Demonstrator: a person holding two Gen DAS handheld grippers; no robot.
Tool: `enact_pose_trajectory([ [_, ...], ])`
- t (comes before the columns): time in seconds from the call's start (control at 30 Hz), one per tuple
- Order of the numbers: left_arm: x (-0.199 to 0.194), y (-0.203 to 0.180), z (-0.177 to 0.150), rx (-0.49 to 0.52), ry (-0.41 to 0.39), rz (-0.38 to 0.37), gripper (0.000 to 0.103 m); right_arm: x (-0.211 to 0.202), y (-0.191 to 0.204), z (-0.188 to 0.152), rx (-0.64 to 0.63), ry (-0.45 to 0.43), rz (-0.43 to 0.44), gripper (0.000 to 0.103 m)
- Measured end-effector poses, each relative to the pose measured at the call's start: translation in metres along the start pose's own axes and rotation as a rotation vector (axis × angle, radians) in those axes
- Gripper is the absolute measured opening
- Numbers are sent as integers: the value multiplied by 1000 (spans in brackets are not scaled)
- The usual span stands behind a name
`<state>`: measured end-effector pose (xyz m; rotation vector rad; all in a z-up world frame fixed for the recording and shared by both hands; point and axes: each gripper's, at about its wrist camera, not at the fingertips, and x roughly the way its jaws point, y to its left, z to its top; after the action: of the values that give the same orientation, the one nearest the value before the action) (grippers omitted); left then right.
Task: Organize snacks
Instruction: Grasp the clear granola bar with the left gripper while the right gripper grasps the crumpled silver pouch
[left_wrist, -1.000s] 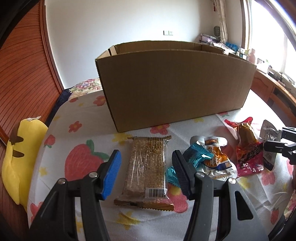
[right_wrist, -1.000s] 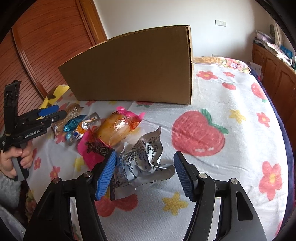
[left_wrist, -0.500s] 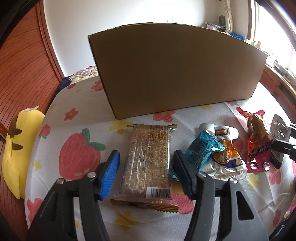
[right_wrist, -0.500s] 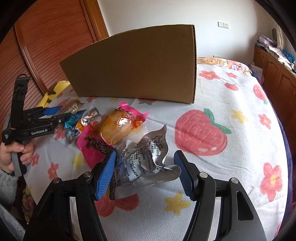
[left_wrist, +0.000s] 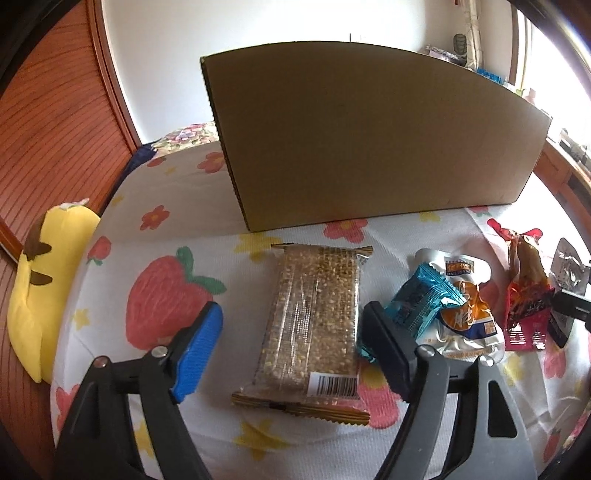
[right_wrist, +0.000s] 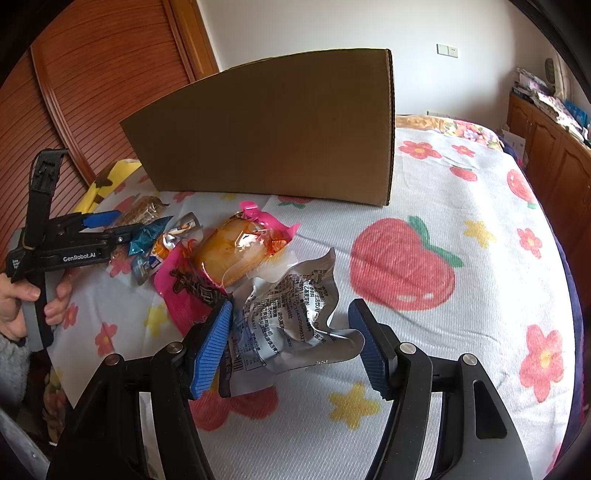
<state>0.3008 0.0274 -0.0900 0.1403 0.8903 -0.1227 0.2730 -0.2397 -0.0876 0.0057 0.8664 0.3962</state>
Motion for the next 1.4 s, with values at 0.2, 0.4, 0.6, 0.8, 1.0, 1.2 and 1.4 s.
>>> enact_pose_trajectory([
  [0.2,-10,-19,-4,96,-25,74,79,0,0,0,1,-1,0,67],
  [0.4,-8,-21,0,88,6,8,78,0,0,0,0,0,0,67],
  [0.6,-4,-18,3,63,15,-46,68,0,0,0,0,0,-1,67],
  [0.8,-1,-15,6,51,15,-74,48,0,0,0,0,0,-1,67],
  [1.0,-9,-11,1,34,3,-94,41,0,1,-1,-3,1,-4,67],
  [1.2,-30,-8,-10,11,-37,-119,40,0,1,-1,-6,1,-8,66],
  [1.4,-60,-5,-16,-8,-112,-122,41,-3,1,-2,-12,-9,-21,50],
])
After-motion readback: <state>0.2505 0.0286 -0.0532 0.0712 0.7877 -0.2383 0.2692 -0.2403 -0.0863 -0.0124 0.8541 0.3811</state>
